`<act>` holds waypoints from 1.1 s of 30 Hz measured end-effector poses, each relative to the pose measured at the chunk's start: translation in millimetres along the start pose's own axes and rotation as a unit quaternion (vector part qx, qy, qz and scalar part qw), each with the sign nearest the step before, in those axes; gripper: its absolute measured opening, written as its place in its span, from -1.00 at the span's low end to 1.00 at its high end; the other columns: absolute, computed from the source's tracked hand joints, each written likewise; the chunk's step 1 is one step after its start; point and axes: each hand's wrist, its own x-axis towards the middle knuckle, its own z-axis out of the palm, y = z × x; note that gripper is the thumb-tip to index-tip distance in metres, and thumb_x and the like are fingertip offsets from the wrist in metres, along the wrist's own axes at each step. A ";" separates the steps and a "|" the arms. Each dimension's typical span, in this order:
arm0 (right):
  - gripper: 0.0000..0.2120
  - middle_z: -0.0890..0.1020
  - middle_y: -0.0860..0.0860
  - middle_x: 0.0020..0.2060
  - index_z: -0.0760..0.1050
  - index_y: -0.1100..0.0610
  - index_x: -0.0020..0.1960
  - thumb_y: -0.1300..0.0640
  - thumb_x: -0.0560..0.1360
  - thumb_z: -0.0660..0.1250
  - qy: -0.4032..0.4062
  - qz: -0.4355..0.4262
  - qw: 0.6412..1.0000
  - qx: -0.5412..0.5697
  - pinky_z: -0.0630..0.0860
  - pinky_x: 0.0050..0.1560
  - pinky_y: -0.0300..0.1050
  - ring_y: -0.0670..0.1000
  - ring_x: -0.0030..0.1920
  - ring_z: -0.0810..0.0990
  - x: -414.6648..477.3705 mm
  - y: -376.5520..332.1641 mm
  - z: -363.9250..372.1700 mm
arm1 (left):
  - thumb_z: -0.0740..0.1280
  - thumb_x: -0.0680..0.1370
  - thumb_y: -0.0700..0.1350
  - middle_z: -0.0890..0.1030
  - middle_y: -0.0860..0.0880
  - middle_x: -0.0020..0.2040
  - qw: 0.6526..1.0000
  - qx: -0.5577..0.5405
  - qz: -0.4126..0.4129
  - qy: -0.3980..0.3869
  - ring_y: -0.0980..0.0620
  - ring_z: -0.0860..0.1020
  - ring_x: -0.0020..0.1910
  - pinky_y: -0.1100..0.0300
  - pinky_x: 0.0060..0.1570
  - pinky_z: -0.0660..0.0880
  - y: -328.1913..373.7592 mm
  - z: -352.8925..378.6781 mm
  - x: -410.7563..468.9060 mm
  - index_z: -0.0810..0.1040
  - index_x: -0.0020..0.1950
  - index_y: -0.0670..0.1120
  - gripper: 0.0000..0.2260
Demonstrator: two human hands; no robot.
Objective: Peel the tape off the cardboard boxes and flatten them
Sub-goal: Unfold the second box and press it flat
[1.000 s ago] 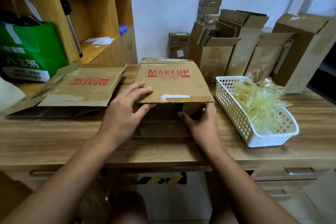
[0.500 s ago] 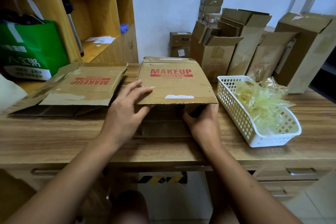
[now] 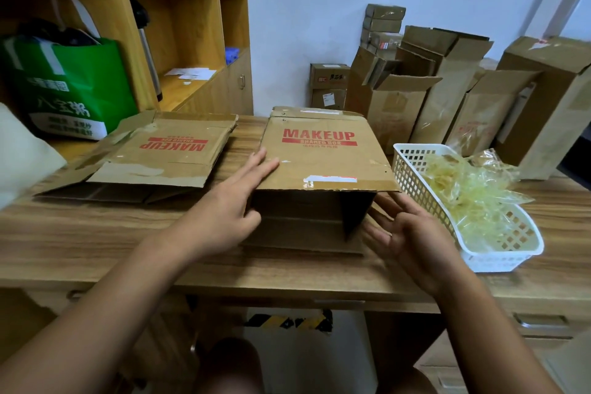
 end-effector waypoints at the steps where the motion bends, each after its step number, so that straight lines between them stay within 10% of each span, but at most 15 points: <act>1: -0.20 0.61 0.05 0.34 0.45 0.04 0.46 0.42 0.26 0.07 0.006 0.002 1.000 0.020 0.21 0.50 0.24 0.12 0.36 0.57 1.1 -0.5 -1.0 | 0.32 0.53 -0.26 -0.15 0.40 0.57 1.000 0.015 0.001 -0.006 0.01 0.23 0.54 0.03 0.32 0.46 2.6 1.3 0.2 -0.06 0.56 0.40 -0.13; 5: -0.51 0.59 0.09 0.35 0.45 0.06 0.47 -0.01 0.58 0.11 0.020 0.014 0.998 0.060 0.32 0.38 0.13 0.11 0.35 0.54 6.1 -6.3 -4.7 | 0.29 0.54 -0.29 -0.24 0.35 0.58 0.998 0.064 -0.001 -0.026 0.26 -0.16 0.57 0.10 0.52 0.17 8.2 5.9 1.5 -0.17 0.58 0.35 -0.10; 9: -0.33 0.65 0.06 0.28 0.51 -0.06 0.41 -0.46 0.54 0.07 0.029 0.021 0.999 0.008 0.40 0.39 0.17 0.12 0.30 0.61 11.5 -13.3 -6.1 | 0.26 0.55 -0.33 -0.25 0.33 0.58 0.995 0.082 -0.018 -0.055 0.31 -0.22 0.52 0.09 0.53 0.11 12.5 3.3 2.2 -0.18 0.58 0.33 -0.10; 21: -0.81 0.74 0.00 0.03 0.62 -0.05 0.15 -0.01 0.59 0.30 0.089 0.021 0.986 -0.136 0.60 0.07 0.08 0.08 0.09 0.68 15.6 -27.0 14.2 | 0.40 0.54 -0.14 -0.27 0.40 0.54 0.985 0.108 0.011 -0.137 0.57 -0.35 0.34 0.22 0.46 0.15 9.7 -21.1 3.2 -0.23 0.54 0.42 -0.06; 27: -0.78 0.73 -0.01 0.03 0.60 -0.04 0.18 -0.02 0.59 0.28 0.093 0.031 0.980 -0.176 0.57 0.22 0.25 0.11 0.13 0.66 13.8 -33.8 21.6 | 0.24 0.27 0.62 -0.13 0.46 0.54 0.996 0.009 -0.003 -0.087 0.59 -0.20 0.40 0.01 0.53 0.10 10.3 -19.7 4.3 -0.04 0.55 0.42 -0.07; 33: -0.31 0.68 -0.19 0.18 0.48 -0.25 0.35 -0.48 0.30 0.42 0.037 0.016 0.967 -0.251 0.63 0.12 0.05 -0.09 0.20 0.65 7.4 -36.6 25.4 | 0.41 0.38 0.36 -0.03 0.32 0.60 0.999 0.025 -0.020 0.001 0.31 -0.04 0.53 -0.06 0.52 0.20 6.6 -4.2 2.5 0.02 0.59 0.30 -0.11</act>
